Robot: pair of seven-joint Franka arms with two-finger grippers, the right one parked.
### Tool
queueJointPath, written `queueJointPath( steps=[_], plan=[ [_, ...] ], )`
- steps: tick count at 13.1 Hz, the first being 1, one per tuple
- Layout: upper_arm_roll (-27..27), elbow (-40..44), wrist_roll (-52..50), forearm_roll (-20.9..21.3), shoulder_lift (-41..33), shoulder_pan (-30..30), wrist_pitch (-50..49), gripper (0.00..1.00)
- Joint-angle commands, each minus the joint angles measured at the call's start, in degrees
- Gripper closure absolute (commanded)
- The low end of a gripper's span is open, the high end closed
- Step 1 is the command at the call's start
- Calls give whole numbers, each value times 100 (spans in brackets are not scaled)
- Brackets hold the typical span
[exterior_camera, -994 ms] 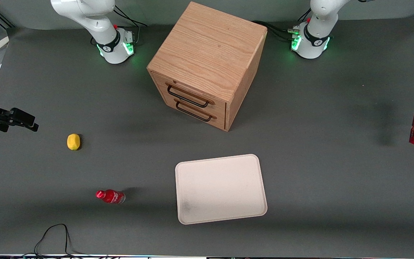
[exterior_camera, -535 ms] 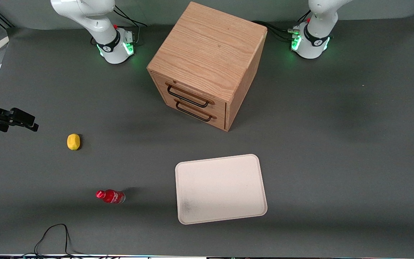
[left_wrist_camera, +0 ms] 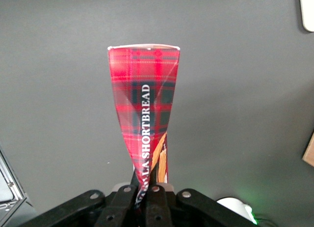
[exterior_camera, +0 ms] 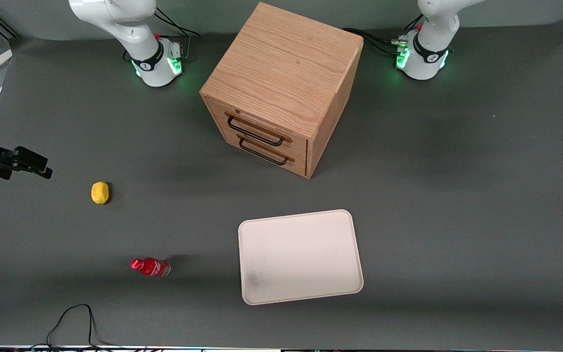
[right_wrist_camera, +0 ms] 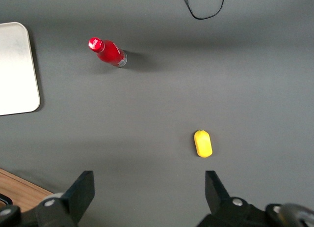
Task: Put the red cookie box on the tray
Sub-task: 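Lift the box with the left gripper and carry it toward the tray, then lower the held box onto the white tray's rim area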
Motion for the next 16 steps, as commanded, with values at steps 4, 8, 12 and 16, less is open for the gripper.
queueJointPath(
  steps=[4, 8, 12, 16],
  plan=[
    [-30, 643, -1597, -18, 707, -1005, 28, 100],
    [-338, 1830, -3713, -36, 1840, -1857, 299, 100],
    [-470, 1955, -5034, -36, 2579, -2508, 1695, 100],
    [-471, 2323, -5642, -27, 3318, -3027, 2435, 100]
  ],
)
